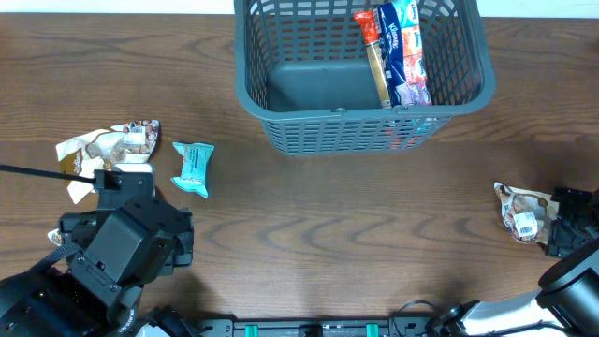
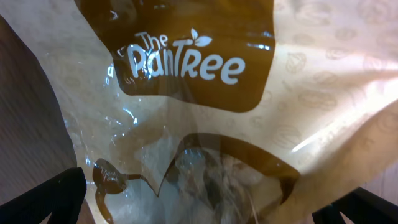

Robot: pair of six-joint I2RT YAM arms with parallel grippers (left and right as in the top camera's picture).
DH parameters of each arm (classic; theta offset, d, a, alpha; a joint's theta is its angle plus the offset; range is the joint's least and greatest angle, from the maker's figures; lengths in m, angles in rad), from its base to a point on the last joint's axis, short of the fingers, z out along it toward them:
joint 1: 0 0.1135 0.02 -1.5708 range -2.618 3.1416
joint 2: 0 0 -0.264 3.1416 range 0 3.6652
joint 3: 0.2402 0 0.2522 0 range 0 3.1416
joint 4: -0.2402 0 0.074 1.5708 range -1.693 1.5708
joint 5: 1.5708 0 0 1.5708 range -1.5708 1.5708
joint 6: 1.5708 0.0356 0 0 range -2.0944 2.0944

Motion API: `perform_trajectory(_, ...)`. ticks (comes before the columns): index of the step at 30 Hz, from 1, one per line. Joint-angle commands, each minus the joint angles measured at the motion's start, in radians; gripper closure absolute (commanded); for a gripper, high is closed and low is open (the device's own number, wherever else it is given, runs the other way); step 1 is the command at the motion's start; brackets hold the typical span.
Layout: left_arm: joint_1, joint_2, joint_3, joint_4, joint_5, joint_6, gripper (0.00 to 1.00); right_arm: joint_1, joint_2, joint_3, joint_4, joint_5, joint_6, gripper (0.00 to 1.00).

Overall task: Pack container
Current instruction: 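Lower the right gripper onto the beige snack wrapper and grasp it, then lift the beige wrapper and carry it into the basket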

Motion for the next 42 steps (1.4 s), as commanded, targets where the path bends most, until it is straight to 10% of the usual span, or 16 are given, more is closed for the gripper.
perform_trajectory(1,-0.001,0.001,0.013,-0.009,-0.023,-0.001,0.01,-0.01,0.023,-0.003,0.007,0.031,-0.035,0.01)
perform_trajectory(42,-0.001,0.001,0.013,-0.009,-0.023,-0.001,0.01,-0.01,0.121,-0.003,-0.064,0.042,0.225,0.01)
